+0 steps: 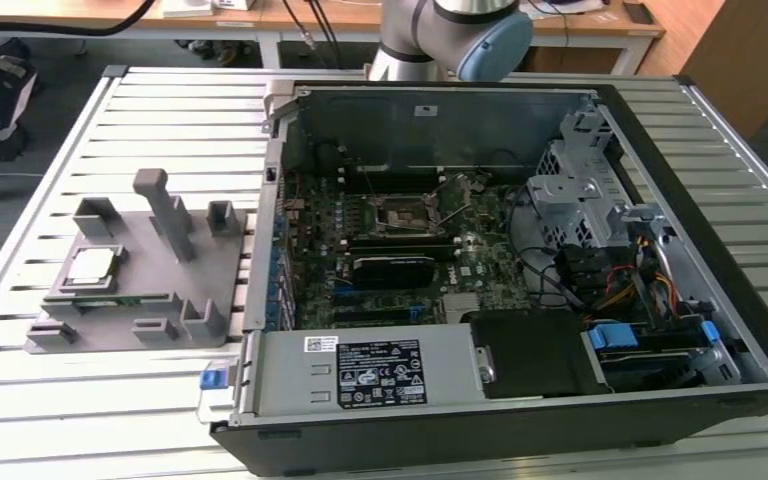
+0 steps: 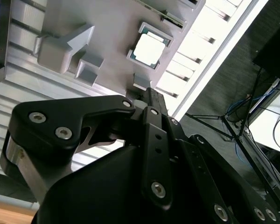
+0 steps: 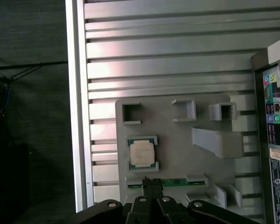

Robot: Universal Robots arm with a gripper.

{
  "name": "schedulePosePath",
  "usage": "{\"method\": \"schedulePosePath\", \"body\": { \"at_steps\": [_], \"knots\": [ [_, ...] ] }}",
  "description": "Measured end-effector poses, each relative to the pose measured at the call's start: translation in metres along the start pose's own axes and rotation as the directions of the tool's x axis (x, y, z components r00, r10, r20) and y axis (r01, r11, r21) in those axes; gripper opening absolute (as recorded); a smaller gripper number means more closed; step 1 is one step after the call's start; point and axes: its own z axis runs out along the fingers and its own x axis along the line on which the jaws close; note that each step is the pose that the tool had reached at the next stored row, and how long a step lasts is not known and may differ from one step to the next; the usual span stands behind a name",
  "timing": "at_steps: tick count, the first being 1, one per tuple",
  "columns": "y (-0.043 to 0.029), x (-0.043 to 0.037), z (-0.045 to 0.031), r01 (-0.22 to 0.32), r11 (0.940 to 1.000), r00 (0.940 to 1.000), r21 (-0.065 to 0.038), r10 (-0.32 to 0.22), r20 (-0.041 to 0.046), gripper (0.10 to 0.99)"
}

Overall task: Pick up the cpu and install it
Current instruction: 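Pick up the cpu and move it towards the insertion slot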

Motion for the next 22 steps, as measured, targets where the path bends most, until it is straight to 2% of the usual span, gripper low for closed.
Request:
{"method": "schedulePosePath", "body": {
  "at_steps": [7, 15, 20, 21, 22],
  "knots": [
    [-0.0016, -0.0002, 0.0043, 0.001, 1.0000, 1.0000, 0.000, -0.001, -0.0003, 0.106],
    [-0.0039, -0.0003, 0.0186, 0.010, 0.9999, 0.9999, -0.002, -0.010, -0.0009, 0.106],
    [-0.0046, -0.0005, 0.0274, 0.015, 0.9999, 0.9999, -0.008, -0.015, -0.0014, 0.106],
    [-0.0047, -0.0005, 0.0293, 0.015, 0.9998, 0.9999, -0.009, -0.015, -0.0015, 0.114],
    [-0.0048, -0.0005, 0.0316, 0.016, 0.9998, 0.9999, -0.009, -0.016, -0.0014, 0.169]
  ]
}}
